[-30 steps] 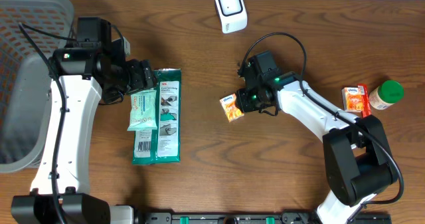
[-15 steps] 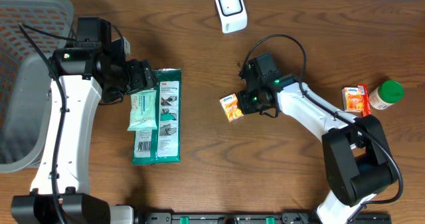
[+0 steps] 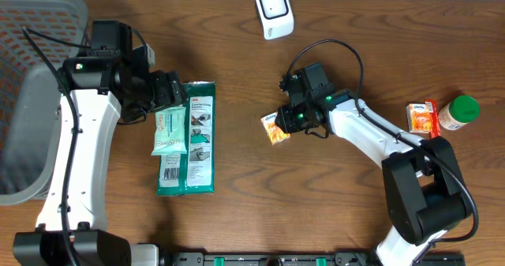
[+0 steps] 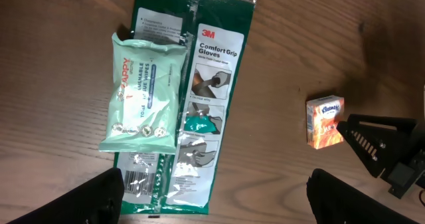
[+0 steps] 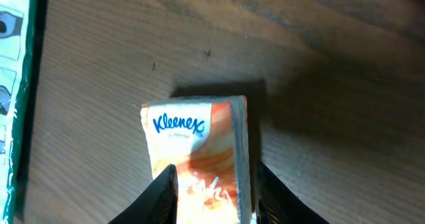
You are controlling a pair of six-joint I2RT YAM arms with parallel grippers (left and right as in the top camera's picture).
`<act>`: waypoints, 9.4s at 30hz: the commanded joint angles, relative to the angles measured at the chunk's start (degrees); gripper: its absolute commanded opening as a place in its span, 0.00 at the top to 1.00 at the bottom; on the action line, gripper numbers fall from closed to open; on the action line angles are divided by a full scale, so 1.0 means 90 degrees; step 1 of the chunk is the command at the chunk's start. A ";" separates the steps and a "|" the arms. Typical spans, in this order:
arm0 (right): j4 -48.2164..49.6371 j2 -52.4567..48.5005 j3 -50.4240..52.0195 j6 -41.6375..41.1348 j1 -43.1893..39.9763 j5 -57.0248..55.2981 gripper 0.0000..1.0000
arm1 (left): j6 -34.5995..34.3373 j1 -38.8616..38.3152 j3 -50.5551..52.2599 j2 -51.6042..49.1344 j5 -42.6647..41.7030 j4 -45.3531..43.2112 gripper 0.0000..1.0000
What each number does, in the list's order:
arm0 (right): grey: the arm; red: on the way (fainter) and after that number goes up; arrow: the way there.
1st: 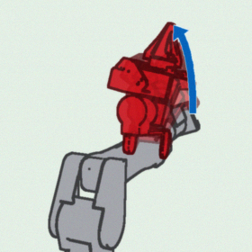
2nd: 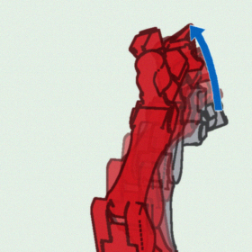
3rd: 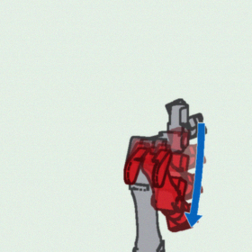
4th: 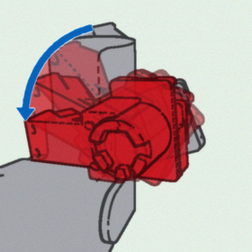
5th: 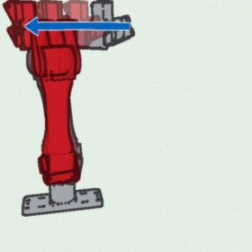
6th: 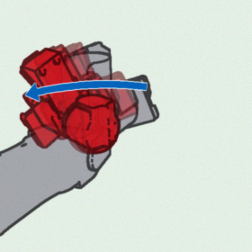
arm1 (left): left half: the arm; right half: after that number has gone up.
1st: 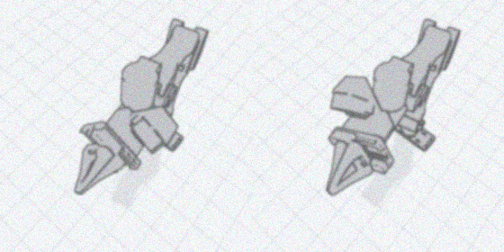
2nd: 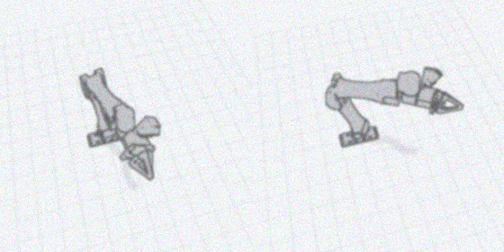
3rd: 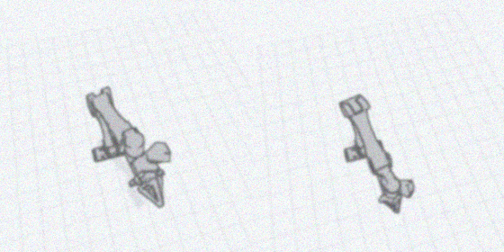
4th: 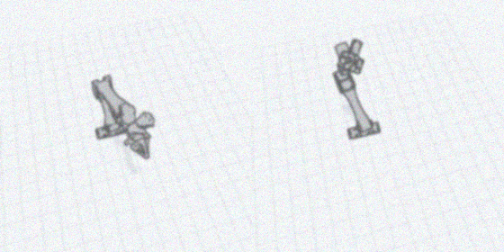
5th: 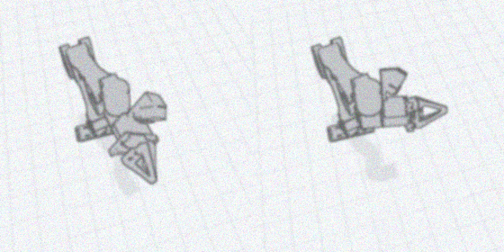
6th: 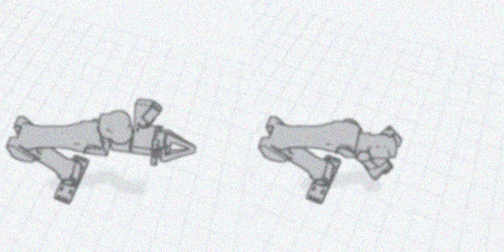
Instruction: Scan the item barcode
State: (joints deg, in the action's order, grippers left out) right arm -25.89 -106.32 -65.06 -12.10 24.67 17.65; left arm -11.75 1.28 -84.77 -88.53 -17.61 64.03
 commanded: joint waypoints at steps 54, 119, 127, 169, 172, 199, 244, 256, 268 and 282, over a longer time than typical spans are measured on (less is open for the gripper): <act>-0.5365 -0.0282 -0.6433 0.1008 0.1258 -0.7203 0.99 | 0.0080 -0.0010 0.0010 -0.0022 0.0087 0.0000 0.11; 0.2276 -0.3572 -0.6436 0.4490 0.0508 -0.7538 0.99 | 0.0080 -0.0010 0.0010 -0.0022 0.0087 0.0000 0.11; -0.0627 -0.1273 -0.6436 0.3058 0.0515 -0.6314 0.99 | 0.0080 -0.0010 0.0010 -0.0022 0.0087 0.0000 0.11; -0.2079 -0.0372 -0.1081 0.1069 -0.3189 -0.3898 0.06 | 0.0080 -0.0010 0.0010 -0.0022 0.0087 0.0000 0.11; -0.2028 -0.0364 -0.1129 0.1069 -0.3174 -0.3315 0.06 | 0.0080 -0.0010 0.0010 -0.0022 0.0087 0.0000 0.11; -0.0704 -0.0379 -0.0376 0.1066 -0.2982 -0.1659 0.74 | 0.0078 -0.0010 0.0010 -0.0022 0.0087 0.0000 0.11; -0.0576 -0.0325 -0.0998 0.0928 -0.1702 0.3405 0.01 | 0.0080 -0.0010 0.0010 -0.0022 0.0087 0.0000 0.11; -0.0809 -0.0325 -0.0996 0.0253 -0.0835 0.1780 0.01 | 0.0080 -0.0010 0.0010 -0.0022 0.0087 0.0000 0.11; -0.0818 -0.0325 -0.0996 0.0257 -0.0818 0.1389 0.01 | 0.0080 -0.0010 0.0010 -0.0022 0.0083 -0.0022 0.02; -0.0882 -0.0325 -0.0996 0.0257 -0.0818 0.1353 0.01 | -0.0289 -0.0221 0.0525 -0.0024 0.0763 0.0066 0.61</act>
State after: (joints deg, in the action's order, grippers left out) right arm -33.65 -109.97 -73.12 -9.04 16.80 29.91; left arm -13.43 0.47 -83.42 -88.51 -15.84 65.08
